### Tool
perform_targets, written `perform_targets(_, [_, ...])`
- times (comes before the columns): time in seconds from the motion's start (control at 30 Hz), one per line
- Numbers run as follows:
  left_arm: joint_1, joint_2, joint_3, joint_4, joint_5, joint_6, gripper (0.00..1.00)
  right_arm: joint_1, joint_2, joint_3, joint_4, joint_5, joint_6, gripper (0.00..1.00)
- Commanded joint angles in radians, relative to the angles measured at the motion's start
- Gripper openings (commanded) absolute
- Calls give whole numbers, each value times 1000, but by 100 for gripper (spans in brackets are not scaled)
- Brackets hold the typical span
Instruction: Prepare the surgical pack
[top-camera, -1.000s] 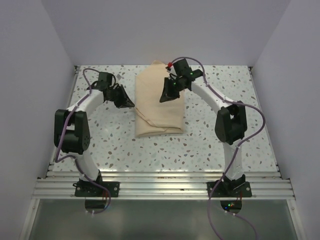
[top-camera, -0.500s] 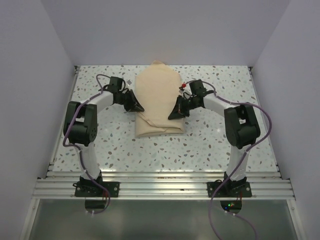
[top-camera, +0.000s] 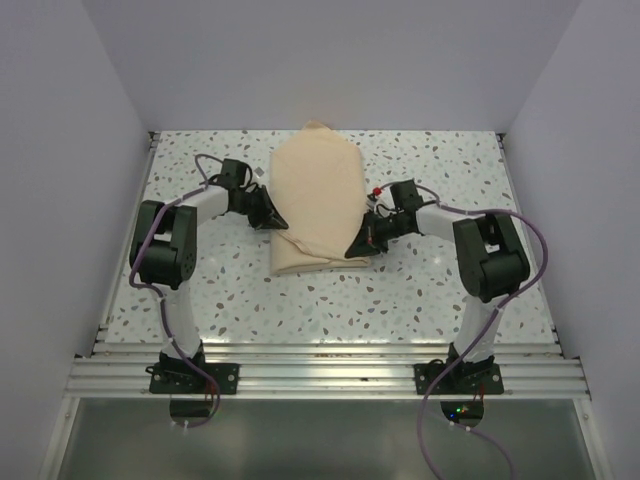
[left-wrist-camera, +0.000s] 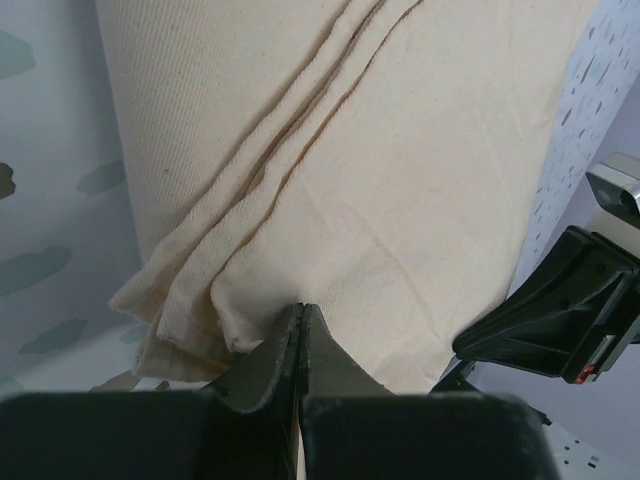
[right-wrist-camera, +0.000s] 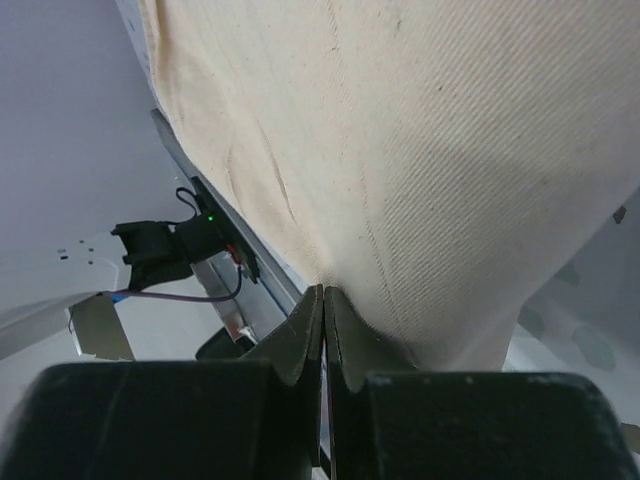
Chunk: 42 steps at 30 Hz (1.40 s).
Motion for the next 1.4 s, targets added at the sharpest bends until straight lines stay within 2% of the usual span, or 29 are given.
perform_targets(0.0, [11, -3, -18, -19, -37, 46, 0, -17, -79, -4, -42, -42, -57, 2])
perform_targets(0.23, [12, -17, -30, -34, -45, 56, 0, 7, -65, 217, -76, -65, -33, 3])
perform_targets(0.47, [12, -18, -45, -34, -54, 56, 0, 134, 126, 412, 25, -72, 99, 3])
perform_targets(0.6, [12, -15, -47, -28, -56, 49, 0, 179, 203, 404, 173, -93, 196, 3])
perform_targets(0.7, [12, -9, -42, -26, -56, 49, 0, 191, 214, 340, 191, -115, 196, 2])
perform_targets(0.9, [12, -1, -33, -25, -57, 49, 0, 170, 102, 141, 97, -130, 60, 2])
perform_targets(1.07, [15, 2, -25, -29, -53, 50, 0, 41, -42, 35, 61, -122, 24, 2])
perform_targets(1.2, [15, 3, -16, -37, -51, 53, 0, -39, -61, 103, -63, -107, -58, 2])
perform_targets(1.37, [15, 15, 8, -55, -51, 58, 0, -40, 21, 206, -119, -101, -94, 1])
